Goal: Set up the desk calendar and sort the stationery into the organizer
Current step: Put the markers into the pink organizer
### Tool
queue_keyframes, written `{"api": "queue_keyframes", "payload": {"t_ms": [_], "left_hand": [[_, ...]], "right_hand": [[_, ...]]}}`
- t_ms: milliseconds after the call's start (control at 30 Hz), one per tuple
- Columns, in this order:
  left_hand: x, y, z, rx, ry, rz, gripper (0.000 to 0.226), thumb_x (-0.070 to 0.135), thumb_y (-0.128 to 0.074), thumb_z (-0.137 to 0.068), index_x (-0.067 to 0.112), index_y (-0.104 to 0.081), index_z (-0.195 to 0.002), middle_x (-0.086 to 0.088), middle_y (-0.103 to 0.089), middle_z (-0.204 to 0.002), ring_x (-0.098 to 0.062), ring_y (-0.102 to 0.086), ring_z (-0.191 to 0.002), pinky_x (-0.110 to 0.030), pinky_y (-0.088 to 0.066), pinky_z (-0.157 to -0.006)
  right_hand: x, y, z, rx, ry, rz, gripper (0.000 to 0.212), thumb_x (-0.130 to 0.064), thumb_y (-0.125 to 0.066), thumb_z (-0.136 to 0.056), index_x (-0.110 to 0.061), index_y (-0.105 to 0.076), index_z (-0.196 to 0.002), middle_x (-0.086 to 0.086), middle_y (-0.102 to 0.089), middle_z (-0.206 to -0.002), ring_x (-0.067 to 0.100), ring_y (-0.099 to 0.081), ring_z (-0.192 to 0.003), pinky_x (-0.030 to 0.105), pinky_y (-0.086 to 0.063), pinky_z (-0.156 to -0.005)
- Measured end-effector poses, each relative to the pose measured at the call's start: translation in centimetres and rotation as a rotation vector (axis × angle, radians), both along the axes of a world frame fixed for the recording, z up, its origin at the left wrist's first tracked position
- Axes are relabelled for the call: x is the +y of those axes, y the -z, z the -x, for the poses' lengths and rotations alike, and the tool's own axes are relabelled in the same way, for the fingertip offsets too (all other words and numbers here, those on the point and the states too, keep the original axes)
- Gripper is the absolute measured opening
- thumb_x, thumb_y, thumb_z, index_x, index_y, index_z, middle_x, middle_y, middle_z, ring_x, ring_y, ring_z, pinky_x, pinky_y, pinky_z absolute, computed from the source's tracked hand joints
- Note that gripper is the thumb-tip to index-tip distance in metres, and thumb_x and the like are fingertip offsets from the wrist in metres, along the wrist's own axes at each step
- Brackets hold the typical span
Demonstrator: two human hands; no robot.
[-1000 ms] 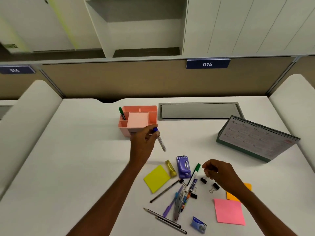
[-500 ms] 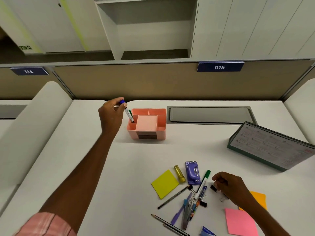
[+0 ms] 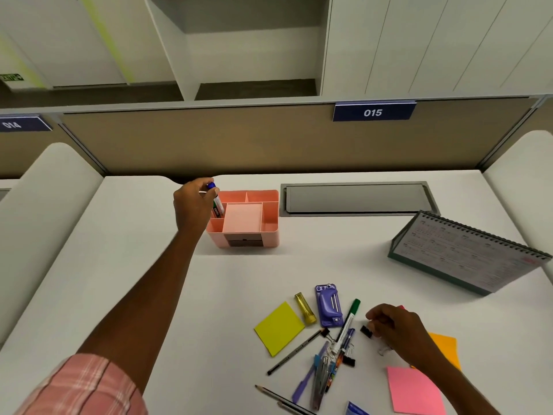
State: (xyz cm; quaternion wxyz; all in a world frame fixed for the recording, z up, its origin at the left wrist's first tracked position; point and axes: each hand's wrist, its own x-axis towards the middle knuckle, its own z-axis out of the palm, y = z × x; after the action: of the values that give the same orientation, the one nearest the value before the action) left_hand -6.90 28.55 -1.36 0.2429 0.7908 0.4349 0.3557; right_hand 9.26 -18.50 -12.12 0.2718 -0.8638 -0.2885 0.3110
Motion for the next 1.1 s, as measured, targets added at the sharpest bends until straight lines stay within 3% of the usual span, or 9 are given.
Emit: {"api": "queue_keyframes", "payload": {"t_ms": [133, 233, 433, 600, 833, 1100], "left_hand": [[0.5, 1.2, -0.2, 0.058, -0.046, 0.044, 0.028, 0.016, -0.071, -0.094, 0.005, -0.073, -0.119, -0.014, -0.076, -0.114, -0.028, -0.073, -0.102, -0.021, -0.046, -0.084], [0.8, 1.8, -0.1, 0.092, -0.056, 0.073, 0.029, 0.016, -0.072, -0.093, 0.006, -0.072, -0.12, -0.015, -0.076, -0.114, -0.03, -0.073, -0.102, -0.025, -0.048, -0.086], [0.7, 3.0, -0.2, 0.138, -0.051, 0.066, 0.025, 0.015, -0.075, -0.091, 0.004, -0.074, -0.113, -0.016, -0.077, -0.107, -0.032, -0.075, -0.094, -0.034, -0.054, -0.088], [-0.2, 3.1, -0.4, 0.125, -0.045, 0.08, 0.019, 0.011, -0.076, -0.089, 0.001, -0.072, -0.106, -0.018, -0.077, -0.1, -0.031, -0.075, -0.086, -0.028, -0.05, -0.078], [0.1, 3.4, -0.7, 0.169, -0.087, 0.043, 0.019, 0.015, -0.076, -0.09, 0.003, -0.074, -0.105, -0.016, -0.077, -0.103, -0.033, -0.073, -0.09, -0.036, -0.055, -0.081], [0.7, 3.6, -0.6, 0.223, -0.085, 0.021, 0.03, 0.017, -0.076, -0.091, 0.007, -0.075, -0.119, -0.017, -0.075, -0.113, -0.033, -0.072, -0.098, -0.041, -0.057, -0.084]], "right_hand": [[-0.1, 0.1, -0.1, -0.019, -0.013, -0.005, 0.022, -0.008, -0.07, -0.094, -0.029, -0.072, -0.093, -0.007, -0.075, -0.079, 0.003, -0.07, -0.075, 0.018, -0.057, -0.07], [0.1, 0.2, -0.2, -0.03, -0.025, -0.01, 0.02, -0.01, -0.071, -0.094, -0.03, -0.071, -0.093, -0.007, -0.075, -0.08, 0.007, -0.07, -0.075, 0.025, -0.058, -0.073], [0.5, 0.5, -0.3, -0.012, -0.008, -0.021, 0.013, -0.009, -0.071, -0.094, -0.021, -0.075, -0.098, -0.008, -0.075, -0.087, -0.002, -0.068, -0.079, 0.008, -0.05, -0.068], [0.5, 0.7, -0.3, 0.01, 0.007, -0.039, 0.012, -0.009, -0.072, -0.093, -0.02, -0.075, -0.097, -0.006, -0.076, -0.083, 0.001, -0.07, -0.075, 0.009, -0.051, -0.066], [0.5, 0.5, -0.3, -0.007, 0.005, -0.042, 0.014, -0.007, -0.07, -0.093, -0.019, -0.075, -0.098, -0.007, -0.075, -0.085, -0.001, -0.068, -0.078, 0.008, -0.05, -0.066], [0.2, 0.2, -0.4, -0.009, 0.018, -0.025, 0.015, -0.006, -0.068, -0.095, -0.019, -0.073, -0.1, -0.012, -0.072, -0.086, -0.003, -0.067, -0.076, 0.007, -0.05, -0.066]]}}
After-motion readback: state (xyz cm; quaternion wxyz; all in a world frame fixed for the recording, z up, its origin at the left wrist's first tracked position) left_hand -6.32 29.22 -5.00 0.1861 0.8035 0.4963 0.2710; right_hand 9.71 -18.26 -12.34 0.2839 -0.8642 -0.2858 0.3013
